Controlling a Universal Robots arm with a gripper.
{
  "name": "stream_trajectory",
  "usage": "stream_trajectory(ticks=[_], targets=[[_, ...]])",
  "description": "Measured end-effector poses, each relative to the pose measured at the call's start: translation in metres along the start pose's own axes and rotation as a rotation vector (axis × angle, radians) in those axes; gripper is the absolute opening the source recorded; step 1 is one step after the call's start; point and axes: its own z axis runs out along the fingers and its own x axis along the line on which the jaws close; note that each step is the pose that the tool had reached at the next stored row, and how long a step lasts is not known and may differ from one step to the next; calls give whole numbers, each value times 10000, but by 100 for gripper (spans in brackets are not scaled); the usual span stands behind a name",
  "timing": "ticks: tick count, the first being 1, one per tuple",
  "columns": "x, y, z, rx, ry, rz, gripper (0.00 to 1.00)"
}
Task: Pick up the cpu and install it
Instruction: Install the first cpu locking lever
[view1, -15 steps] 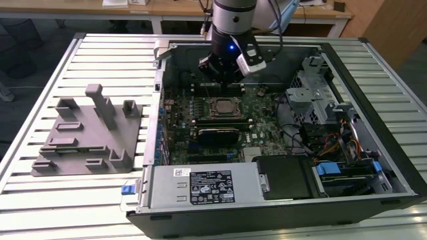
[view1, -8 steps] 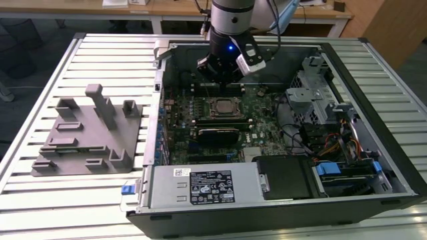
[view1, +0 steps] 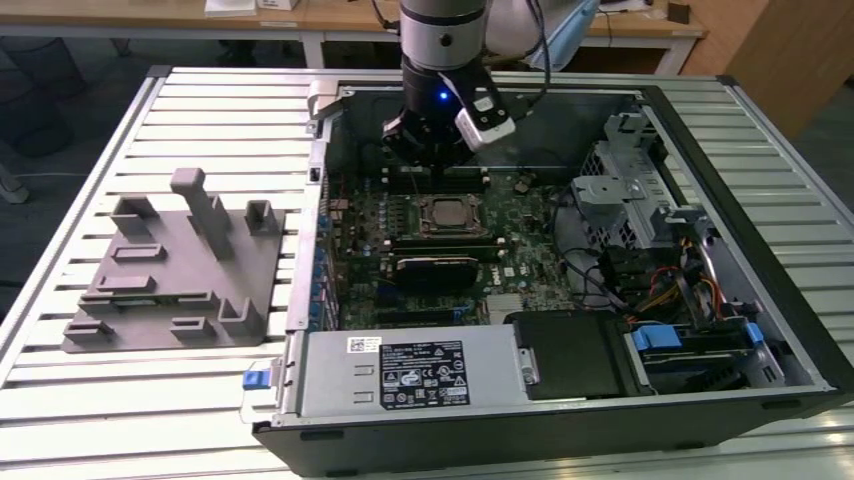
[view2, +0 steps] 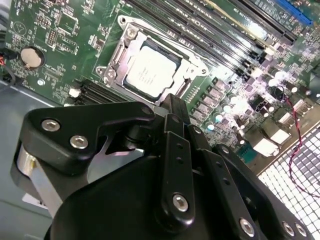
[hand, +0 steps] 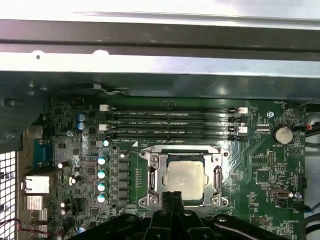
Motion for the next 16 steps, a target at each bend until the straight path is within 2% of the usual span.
stream_trajectory(ticks=[2, 4, 6, 9, 13, 16], targets=[[18, 0, 0, -56, -19, 3, 11], [37, 0, 1, -184, -20, 8, 11], [56, 0, 1, -249, -20, 12, 11], [71, 1, 0, -260, -1, 15, 11], [89, 0, -1, -259, 107, 19, 11], [122, 0, 0, -260, 114, 18, 11]])
